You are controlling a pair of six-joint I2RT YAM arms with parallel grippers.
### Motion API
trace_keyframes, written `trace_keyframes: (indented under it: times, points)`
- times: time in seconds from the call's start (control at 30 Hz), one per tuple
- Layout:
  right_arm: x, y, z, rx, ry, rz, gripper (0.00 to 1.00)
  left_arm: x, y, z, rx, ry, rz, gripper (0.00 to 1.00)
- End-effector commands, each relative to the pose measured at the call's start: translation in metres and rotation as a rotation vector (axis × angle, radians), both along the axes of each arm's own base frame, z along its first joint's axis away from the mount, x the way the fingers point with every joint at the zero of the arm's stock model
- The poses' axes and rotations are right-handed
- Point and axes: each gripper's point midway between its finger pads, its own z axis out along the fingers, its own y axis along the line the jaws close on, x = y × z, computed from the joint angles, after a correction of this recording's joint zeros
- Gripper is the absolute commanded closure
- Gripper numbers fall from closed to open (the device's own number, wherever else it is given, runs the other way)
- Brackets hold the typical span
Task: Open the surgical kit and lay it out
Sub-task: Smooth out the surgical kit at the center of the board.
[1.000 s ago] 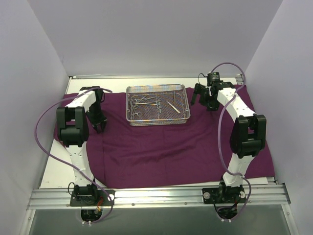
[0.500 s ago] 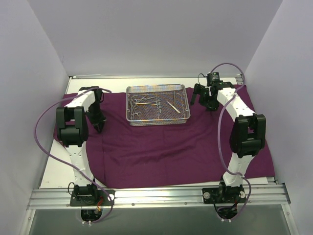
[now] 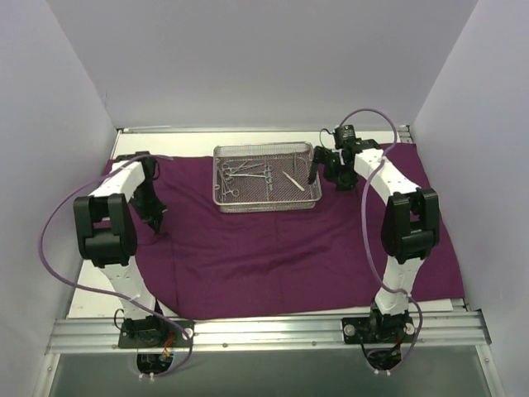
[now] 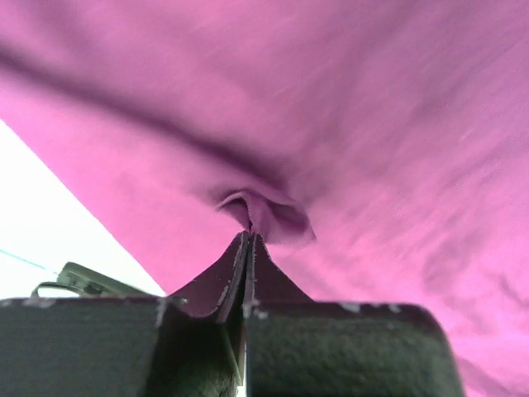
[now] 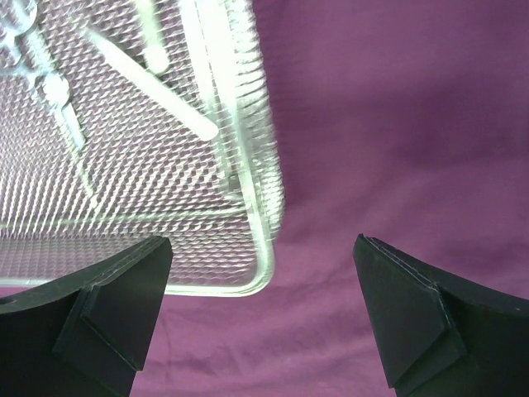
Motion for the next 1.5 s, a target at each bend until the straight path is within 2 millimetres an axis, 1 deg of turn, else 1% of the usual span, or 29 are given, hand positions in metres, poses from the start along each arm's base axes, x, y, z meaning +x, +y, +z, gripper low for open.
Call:
trace_keyframes:
  times: [0.0, 0.03, 0.07, 0.1, 0.13, 0.27, 0.3, 0.33, 0.47, 0.5, 0.53, 0.57, 0.6, 0.63, 0.73, 0.87, 0.9, 0.93, 0.97, 1.03, 1.1, 1.13, 1.2, 1.23, 1.27, 1.3, 1.33, 1.37, 1.47]
  points:
    - [-0.006, 0.029, 0.011, 0.029, 0.0, 0.065, 0.0, -0.034, 0.02, 0.039, 0.034, -0.074, 0.128, 0.98]
    - [-0.007, 0.033, 0.012, 0.034, -0.002, 0.073, 0.0, -0.042, 0.024, 0.059, 0.046, -0.148, 0.156, 0.98]
    - [-0.01, 0.038, 0.013, 0.039, 0.004, 0.082, 0.0, -0.05, 0.027, 0.068, 0.051, -0.178, 0.184, 0.98]
    - [-0.011, 0.046, 0.015, 0.045, 0.005, 0.099, 0.0, -0.069, 0.036, 0.071, 0.066, -0.166, 0.232, 0.98]
    - [-0.013, 0.049, 0.016, 0.048, 0.008, 0.102, 0.0, -0.08, 0.042, 0.09, 0.085, -0.233, 0.266, 0.98]
    - [-0.031, 0.066, 0.012, 0.073, 0.035, 0.126, 0.0, -0.129, 0.063, 0.133, 0.169, -0.35, 0.387, 0.98]
    - [-0.034, 0.069, 0.012, 0.083, 0.039, 0.13, 0.0, -0.148, 0.064, 0.141, 0.194, -0.335, 0.417, 0.98]
    - [-0.038, 0.075, 0.01, 0.096, 0.048, 0.135, 0.0, -0.163, 0.074, 0.162, 0.284, -0.381, 0.447, 0.98]
    - [-0.044, 0.092, 0.006, 0.107, 0.078, 0.182, 0.0, -0.207, 0.092, 0.201, 0.479, -0.46, 0.554, 0.96]
    - [-0.045, 0.095, 0.003, 0.107, 0.086, 0.189, 0.0, -0.216, 0.093, 0.203, 0.506, -0.446, 0.567, 0.9]
    - [-0.046, 0.101, 0.004, 0.111, 0.086, 0.205, 0.0, -0.227, 0.096, 0.205, 0.553, -0.42, 0.594, 0.66]
    - [-0.047, 0.104, 0.006, 0.114, 0.083, 0.213, 0.0, -0.228, 0.099, 0.205, 0.571, -0.417, 0.608, 0.66]
    - [-0.047, 0.106, 0.005, 0.115, 0.086, 0.218, 0.0, -0.234, 0.097, 0.202, 0.576, -0.391, 0.609, 0.35]
    - [-0.045, 0.107, 0.007, 0.116, 0.081, 0.221, 0.0, -0.238, 0.096, 0.199, 0.568, -0.387, 0.614, 0.26]
    - [-0.04, 0.107, 0.016, 0.107, 0.055, 0.221, 0.0, -0.238, 0.09, 0.189, 0.529, -0.377, 0.645, 0.14]
    - [-0.034, 0.096, 0.025, 0.079, 0.019, 0.208, 0.0, -0.196, 0.089, 0.184, 0.406, -0.391, 0.554, 0.14]
    - [-0.033, 0.088, 0.024, 0.08, 0.022, 0.186, 0.0, -0.166, 0.081, 0.184, 0.3, -0.465, 0.511, 0.2]
    - [-0.031, 0.083, 0.025, 0.083, 0.015, 0.172, 0.0, -0.143, 0.078, 0.177, 0.229, -0.471, 0.465, 0.43]
    - [-0.029, 0.078, 0.025, 0.082, 0.014, 0.159, 0.0, -0.116, 0.078, 0.178, 0.177, -0.536, 0.424, 0.52]
    - [-0.022, 0.061, 0.024, 0.065, 0.009, 0.118, 0.0, -0.077, 0.064, 0.168, 0.046, -0.569, 0.389, 0.62]
    - [-0.015, 0.05, 0.022, 0.051, 0.009, 0.091, 0.0, -0.039, 0.06, 0.167, 0.008, -0.627, 0.358, 0.62]
    - [-0.007, 0.037, 0.024, 0.021, -0.005, 0.066, 0.0, -0.016, 0.048, 0.157, -0.024, -0.597, 0.304, 0.59]
    - [0.003, 0.026, 0.019, -0.026, -0.004, 0.045, 0.0, 0.013, 0.038, 0.146, -0.058, -0.57, 0.241, 0.52]
    - [0.013, 0.018, 0.027, -0.048, -0.021, 0.029, 0.0, 0.029, 0.035, 0.123, -0.069, -0.491, 0.22, 0.47]
    - [0.018, 0.007, 0.025, -0.095, -0.026, 0.011, 0.0, 0.051, 0.025, 0.13, -0.07, -0.513, 0.159, 0.43]
    - [0.023, 0.001, 0.019, -0.113, -0.015, 0.005, 0.0, 0.056, 0.023, 0.125, -0.058, -0.475, 0.144, 0.42]
    - [0.026, -0.005, 0.018, -0.13, -0.012, 0.0, 0.0, 0.067, 0.024, 0.108, -0.047, -0.422, 0.134, 0.41]
    - [0.033, -0.018, 0.015, -0.178, -0.017, -0.018, 0.0, 0.084, 0.026, 0.115, -0.035, -0.461, 0.112, 0.4]
    - [0.044, -0.046, 0.01, -0.256, -0.015, -0.062, 0.0, 0.103, 0.032, 0.09, -0.035, -0.416, 0.092, 0.36]
